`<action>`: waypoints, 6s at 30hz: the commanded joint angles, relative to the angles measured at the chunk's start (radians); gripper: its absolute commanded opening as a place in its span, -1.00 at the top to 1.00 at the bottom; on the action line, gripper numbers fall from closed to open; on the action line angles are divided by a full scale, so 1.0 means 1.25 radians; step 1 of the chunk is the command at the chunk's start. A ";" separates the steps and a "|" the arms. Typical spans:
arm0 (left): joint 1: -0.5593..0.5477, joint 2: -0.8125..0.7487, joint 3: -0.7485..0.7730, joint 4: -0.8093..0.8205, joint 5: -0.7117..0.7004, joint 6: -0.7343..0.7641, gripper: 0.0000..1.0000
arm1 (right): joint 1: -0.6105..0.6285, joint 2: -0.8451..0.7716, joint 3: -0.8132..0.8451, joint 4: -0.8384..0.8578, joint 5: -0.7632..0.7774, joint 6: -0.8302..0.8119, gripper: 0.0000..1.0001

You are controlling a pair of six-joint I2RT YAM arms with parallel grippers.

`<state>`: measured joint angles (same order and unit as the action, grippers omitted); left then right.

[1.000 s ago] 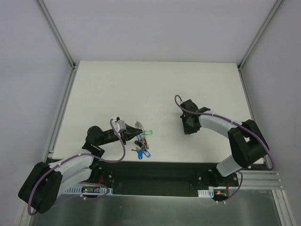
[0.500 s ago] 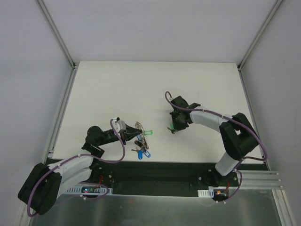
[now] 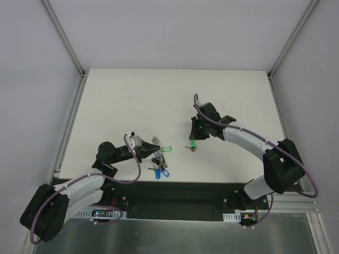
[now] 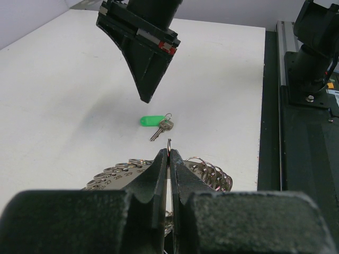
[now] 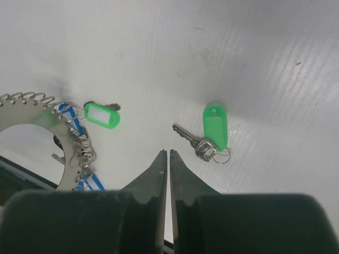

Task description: Put the keys on the keyring

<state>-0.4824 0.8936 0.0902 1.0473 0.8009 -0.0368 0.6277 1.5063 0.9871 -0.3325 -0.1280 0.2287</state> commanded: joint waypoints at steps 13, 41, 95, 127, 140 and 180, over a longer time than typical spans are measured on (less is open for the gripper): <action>0.003 -0.026 0.022 0.009 0.001 0.007 1.00 | -0.006 -0.086 -0.261 0.184 0.132 0.401 0.07; -0.001 -0.040 0.026 -0.007 0.002 0.010 1.00 | -0.006 -0.050 -0.342 0.223 0.240 0.580 0.85; -0.007 -0.076 0.024 -0.033 -0.014 0.013 1.00 | 0.270 0.030 0.038 -0.111 0.451 -0.113 0.40; -0.008 -0.072 0.030 -0.048 -0.015 0.016 1.00 | 0.204 0.155 0.003 0.088 0.293 0.084 0.60; -0.008 -0.077 0.028 -0.050 -0.017 0.017 1.00 | 0.067 0.092 0.028 0.108 0.220 -0.032 0.46; -0.010 -0.076 0.031 -0.051 -0.014 0.013 1.00 | 0.078 0.078 -0.035 -0.125 0.259 -0.007 0.53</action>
<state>-0.4854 0.8074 0.0917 0.9367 0.7773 -0.0357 0.7132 1.6833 0.9833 -0.4000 0.1665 0.1585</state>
